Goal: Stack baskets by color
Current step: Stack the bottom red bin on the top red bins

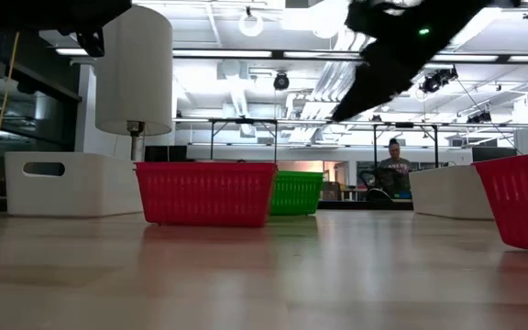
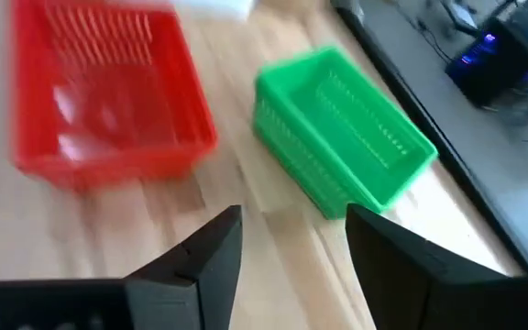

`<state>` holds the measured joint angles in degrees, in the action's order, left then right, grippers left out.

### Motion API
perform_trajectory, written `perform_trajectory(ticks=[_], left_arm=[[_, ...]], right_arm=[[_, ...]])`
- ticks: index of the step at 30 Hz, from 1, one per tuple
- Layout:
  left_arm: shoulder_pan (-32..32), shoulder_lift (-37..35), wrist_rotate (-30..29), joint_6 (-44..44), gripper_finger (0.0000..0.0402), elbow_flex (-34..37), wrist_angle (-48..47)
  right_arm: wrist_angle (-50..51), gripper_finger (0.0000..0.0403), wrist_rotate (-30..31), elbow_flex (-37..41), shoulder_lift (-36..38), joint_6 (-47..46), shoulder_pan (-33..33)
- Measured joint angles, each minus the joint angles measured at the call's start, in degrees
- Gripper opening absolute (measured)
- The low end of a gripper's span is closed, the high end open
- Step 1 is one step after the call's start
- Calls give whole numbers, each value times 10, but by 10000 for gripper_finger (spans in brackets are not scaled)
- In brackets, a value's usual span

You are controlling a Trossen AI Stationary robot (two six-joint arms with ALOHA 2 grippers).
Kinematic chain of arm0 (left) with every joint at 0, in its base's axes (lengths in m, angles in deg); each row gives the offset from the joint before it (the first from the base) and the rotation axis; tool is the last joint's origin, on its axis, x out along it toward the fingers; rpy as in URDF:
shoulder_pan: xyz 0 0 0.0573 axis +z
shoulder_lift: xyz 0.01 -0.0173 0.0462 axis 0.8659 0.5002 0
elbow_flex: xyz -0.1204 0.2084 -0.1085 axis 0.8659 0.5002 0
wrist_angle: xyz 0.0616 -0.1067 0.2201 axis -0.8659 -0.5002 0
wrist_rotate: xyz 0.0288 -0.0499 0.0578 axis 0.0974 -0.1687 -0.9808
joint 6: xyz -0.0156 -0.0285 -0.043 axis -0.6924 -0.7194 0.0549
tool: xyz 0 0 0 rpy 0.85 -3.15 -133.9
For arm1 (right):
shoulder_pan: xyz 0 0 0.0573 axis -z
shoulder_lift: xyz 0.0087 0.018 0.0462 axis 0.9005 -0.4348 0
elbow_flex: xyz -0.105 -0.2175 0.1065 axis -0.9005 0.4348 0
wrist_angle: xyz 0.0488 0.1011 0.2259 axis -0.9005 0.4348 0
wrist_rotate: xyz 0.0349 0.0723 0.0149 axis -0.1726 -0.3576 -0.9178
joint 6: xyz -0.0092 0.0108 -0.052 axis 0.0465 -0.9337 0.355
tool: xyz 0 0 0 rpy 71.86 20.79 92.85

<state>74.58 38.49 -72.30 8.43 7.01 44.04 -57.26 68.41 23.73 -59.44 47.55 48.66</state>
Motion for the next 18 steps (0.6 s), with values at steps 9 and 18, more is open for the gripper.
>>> perform_trajectory(ticks=[9, 18], left_arm=[[0, 0, 0, 34, 0, 0, -9], [0, 0, 0, 36, 0, 0, -11]], right_arm=[[-418, 177, -112, 220, 225, 93, 3], [-475, 176, -194, 249, 291, 149, 50]])
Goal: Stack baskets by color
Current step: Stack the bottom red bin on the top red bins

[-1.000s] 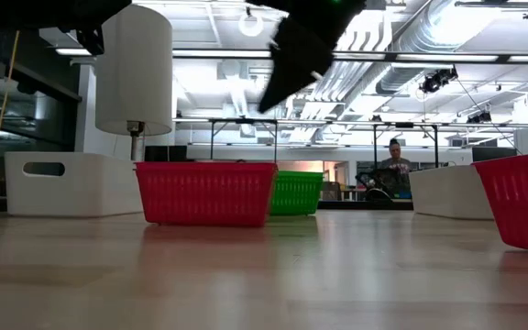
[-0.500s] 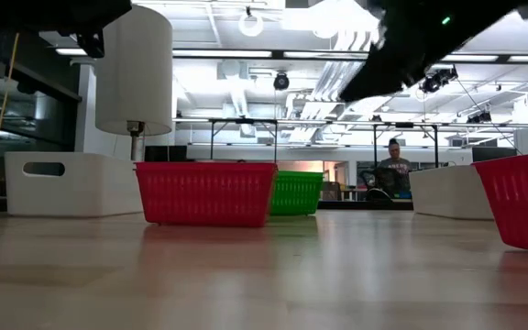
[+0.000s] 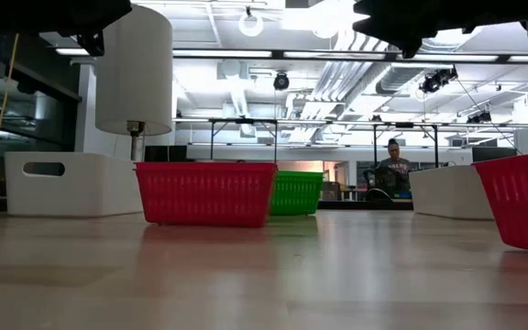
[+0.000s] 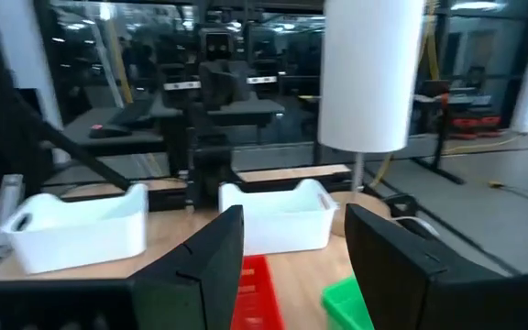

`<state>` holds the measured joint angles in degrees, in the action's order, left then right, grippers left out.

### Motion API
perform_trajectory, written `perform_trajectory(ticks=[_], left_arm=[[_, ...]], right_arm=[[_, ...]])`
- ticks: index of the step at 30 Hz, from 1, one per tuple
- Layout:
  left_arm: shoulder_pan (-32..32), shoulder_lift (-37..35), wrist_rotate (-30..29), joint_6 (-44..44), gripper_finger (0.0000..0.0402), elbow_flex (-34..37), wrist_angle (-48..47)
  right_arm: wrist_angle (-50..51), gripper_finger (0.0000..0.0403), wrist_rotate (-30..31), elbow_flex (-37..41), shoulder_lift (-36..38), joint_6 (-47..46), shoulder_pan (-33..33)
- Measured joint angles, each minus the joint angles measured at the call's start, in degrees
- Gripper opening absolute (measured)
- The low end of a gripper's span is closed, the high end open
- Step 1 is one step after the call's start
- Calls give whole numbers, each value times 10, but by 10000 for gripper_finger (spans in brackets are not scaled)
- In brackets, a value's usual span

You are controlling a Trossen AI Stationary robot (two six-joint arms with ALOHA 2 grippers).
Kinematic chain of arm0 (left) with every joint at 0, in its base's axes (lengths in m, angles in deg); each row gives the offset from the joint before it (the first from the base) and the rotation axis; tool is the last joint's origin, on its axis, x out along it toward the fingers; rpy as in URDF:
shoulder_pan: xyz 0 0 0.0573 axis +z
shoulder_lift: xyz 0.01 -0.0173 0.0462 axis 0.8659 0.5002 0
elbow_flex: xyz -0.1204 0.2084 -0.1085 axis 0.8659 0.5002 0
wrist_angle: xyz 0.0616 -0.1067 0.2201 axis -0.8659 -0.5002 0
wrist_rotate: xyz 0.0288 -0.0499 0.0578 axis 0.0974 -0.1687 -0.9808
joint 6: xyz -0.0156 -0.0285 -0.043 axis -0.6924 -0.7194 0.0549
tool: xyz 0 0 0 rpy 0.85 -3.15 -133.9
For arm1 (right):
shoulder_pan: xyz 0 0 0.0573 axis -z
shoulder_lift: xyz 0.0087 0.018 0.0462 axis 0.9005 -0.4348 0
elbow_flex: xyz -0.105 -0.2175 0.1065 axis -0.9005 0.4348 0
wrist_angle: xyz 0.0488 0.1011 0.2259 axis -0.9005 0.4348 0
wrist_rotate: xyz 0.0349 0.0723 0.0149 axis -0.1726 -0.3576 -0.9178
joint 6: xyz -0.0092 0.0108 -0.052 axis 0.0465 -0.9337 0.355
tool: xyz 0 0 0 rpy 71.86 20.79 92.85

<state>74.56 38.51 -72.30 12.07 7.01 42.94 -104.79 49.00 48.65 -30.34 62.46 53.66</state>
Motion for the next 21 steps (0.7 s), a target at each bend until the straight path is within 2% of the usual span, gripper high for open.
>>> perform_trajectory(ticks=[3, 11, 14, 17, 21], left_arm=[[0, 0, 0, 0, 0, 0, -1], [0, 0, 0, 0, 0, 0, -1], [0, 0, 0, 0, 0, 0, -1], [0, 0, 0, 0, 0, 0, -1], [0, 0, 0, 0, 0, 0, -1]], right_arm=[[2, 176, -29, 0, -1, -13, 9], [9, 176, -33, 0, -2, -19, 9], [28, 176, -44, -11, -8, -52, 5], [128, 176, -45, -62, -30, -57, -24], [360, 176, -62, -166, -80, -121, -66]])
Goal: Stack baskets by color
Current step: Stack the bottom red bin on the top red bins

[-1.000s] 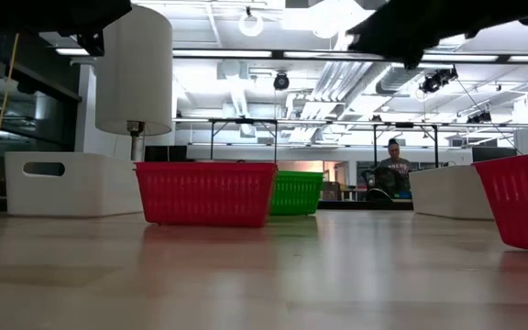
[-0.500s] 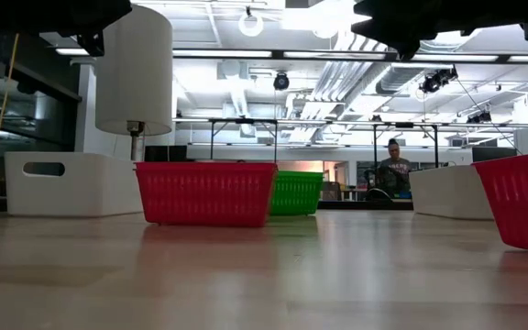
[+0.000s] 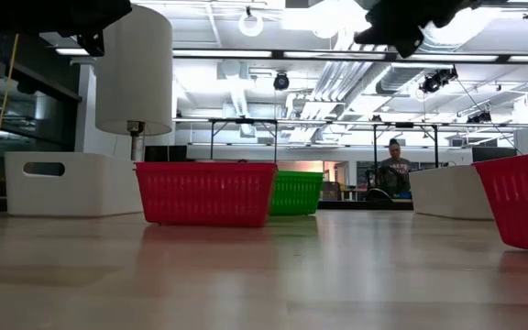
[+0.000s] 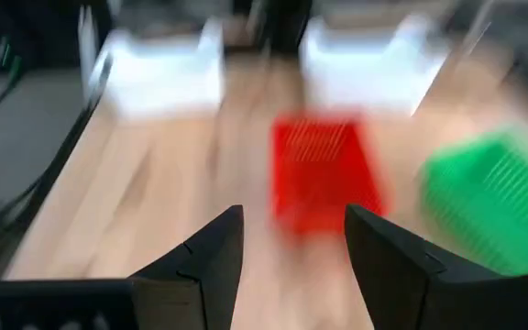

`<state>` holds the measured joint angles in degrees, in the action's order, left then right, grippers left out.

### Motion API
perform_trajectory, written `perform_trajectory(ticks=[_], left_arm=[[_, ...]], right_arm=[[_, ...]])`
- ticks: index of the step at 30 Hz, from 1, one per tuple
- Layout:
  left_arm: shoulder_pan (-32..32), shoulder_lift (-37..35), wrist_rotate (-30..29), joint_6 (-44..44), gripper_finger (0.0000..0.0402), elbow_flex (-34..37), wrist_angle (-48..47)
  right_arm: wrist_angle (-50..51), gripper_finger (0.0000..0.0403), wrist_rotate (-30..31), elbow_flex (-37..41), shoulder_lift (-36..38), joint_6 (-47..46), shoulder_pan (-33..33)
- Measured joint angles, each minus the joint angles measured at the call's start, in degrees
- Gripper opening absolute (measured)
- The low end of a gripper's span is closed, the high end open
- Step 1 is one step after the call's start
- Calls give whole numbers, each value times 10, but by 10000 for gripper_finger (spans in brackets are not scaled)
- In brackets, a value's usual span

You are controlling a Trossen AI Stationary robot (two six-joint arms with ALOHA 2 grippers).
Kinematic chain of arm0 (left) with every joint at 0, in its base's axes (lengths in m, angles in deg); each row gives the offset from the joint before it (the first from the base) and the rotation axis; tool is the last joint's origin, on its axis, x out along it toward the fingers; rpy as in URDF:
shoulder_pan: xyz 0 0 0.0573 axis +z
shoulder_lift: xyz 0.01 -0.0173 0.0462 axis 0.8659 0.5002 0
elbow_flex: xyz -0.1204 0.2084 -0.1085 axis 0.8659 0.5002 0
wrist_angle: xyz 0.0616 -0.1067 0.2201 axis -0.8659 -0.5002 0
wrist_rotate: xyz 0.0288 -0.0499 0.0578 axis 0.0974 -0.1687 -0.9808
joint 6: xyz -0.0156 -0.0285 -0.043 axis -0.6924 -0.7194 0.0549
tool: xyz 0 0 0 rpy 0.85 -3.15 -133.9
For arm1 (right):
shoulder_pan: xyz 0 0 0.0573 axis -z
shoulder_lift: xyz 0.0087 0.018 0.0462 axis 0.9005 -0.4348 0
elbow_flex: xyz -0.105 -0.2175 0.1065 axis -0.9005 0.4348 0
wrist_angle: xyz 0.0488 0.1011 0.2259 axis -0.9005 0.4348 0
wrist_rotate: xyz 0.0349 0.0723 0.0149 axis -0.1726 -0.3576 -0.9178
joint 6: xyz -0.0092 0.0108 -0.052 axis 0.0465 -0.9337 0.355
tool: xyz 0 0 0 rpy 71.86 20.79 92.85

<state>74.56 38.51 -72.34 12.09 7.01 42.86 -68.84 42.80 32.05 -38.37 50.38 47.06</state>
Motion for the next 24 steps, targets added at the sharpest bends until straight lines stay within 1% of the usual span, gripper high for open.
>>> perform_trajectory(ticks=[3, 5, 7, 11, 14, 19, 24], left_arm=[[0, 0, 0, 0, 0, 0, 0], [0, 0, 0, 0, 0, 0, 0], [0, 0, -2, 0, 0, 0, 0], [0, 0, -2, 0, 0, 0, 0], [0, 0, -2, 0, 0, 0, 0], [0, 0, -3, 0, 0, 0, 0], [0, 0, -5, 0, 0, 0, 0]], right_arm=[[151, 176, -62, -63, -41, -99, -25], [219, 176, -97, -91, -70, -158, -44], [264, 176, -110, -104, -94, -209, -66], [291, 176, -119, -101, -135, -270, -104], [315, 176, -129, -100, -170, -294, -120], [323, 176, -135, -100, -224, -295, -126], [334, 176, -138, -100, -261, -291, -120]])
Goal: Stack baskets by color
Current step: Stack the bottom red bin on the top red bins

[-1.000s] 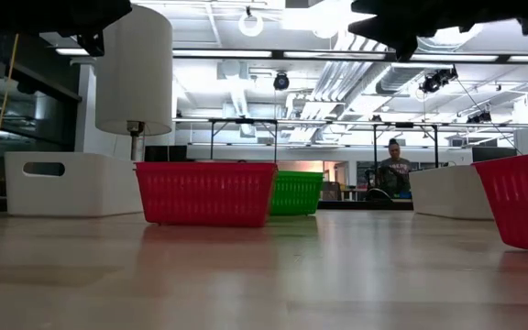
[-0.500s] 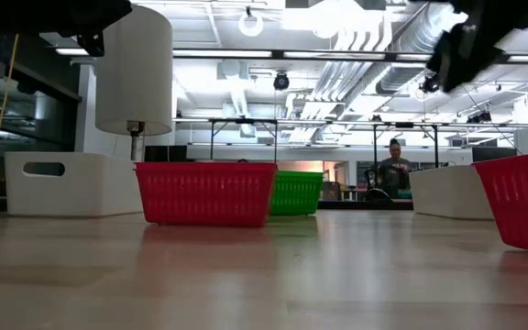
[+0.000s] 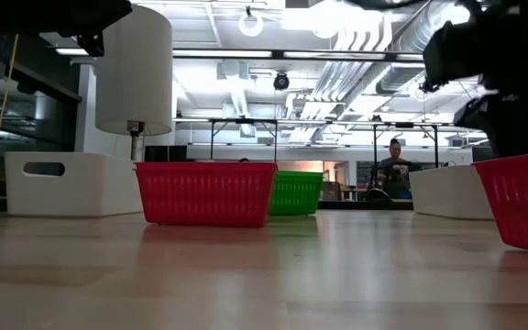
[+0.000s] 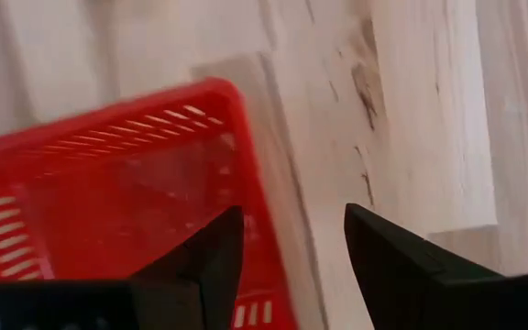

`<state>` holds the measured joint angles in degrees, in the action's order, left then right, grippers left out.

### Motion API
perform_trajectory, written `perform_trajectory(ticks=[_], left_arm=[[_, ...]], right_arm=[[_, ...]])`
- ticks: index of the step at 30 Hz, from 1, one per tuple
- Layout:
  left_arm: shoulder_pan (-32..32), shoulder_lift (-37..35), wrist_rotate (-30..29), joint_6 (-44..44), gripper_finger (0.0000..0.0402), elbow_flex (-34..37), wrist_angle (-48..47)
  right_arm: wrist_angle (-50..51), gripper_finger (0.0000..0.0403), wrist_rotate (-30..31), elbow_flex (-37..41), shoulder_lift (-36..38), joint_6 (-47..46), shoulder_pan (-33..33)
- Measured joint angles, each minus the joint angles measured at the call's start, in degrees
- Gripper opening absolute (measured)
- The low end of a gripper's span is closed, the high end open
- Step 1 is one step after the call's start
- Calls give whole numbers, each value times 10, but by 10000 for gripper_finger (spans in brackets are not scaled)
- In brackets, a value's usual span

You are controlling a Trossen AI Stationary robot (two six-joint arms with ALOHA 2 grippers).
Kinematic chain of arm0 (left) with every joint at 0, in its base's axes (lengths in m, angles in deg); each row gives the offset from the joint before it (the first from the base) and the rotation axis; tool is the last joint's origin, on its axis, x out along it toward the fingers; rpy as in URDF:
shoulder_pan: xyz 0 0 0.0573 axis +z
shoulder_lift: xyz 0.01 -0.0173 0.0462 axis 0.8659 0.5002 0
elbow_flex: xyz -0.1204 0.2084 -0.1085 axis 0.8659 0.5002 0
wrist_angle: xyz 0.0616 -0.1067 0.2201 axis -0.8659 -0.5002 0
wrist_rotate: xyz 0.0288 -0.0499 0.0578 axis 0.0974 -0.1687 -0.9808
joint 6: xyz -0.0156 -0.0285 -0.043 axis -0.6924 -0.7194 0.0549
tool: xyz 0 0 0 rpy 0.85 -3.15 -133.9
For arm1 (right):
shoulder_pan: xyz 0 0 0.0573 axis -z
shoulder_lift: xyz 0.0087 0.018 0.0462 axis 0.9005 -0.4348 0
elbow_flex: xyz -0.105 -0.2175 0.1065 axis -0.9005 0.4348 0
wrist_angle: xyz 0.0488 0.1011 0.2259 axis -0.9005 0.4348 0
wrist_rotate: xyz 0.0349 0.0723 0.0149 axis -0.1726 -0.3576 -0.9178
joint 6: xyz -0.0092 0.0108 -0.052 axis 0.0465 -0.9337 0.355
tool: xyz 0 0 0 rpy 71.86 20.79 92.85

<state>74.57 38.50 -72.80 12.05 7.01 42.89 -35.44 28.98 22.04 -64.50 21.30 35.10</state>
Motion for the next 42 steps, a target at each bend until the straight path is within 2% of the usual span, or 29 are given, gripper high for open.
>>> perform_trajectory(ticks=[10, 13, 18, 24, 28, 33, 35, 37, 40, 42], left_arm=[[0, 0, 0, 0, 0, 0, 0], [0, 0, 0, 0, 0, 0, 0], [0, 0, 0, -2, 0, 0, 0], [0, 0, 0, -5, 0, 0, 0], [0, 0, 0, -6, 0, 0, 0], [0, 0, 0, -6, 0, 0, 0], [0, 0, 0, -5, 0, 0, 0], [0, 0, 0, -5, 0, 0, 0], [0, 0, 0, -5, 0, 0, 0], [0, 0, 0, -4, 0, 0, 0]], right_arm=[[-3, 167, -32, 0, -24, 11, 3], [-5, 133, -30, 0, -24, 12, 6], [-7, 19, -30, -1, -24, 24, 23], [-7, 5, -29, -30, 5, 97, 60], [-41, 2, 30, -20, 78, 128, 76], [-167, 1, 72, 70, 193, 104, 93], [-257, 1, 114, 120, 231, 64, 102], [-365, 1, 185, 170, 252, 7, 108], [-498, 1, 271, 225, 251, -108, 116], [-538, 1, 308, 233, 236, -155, 120]])
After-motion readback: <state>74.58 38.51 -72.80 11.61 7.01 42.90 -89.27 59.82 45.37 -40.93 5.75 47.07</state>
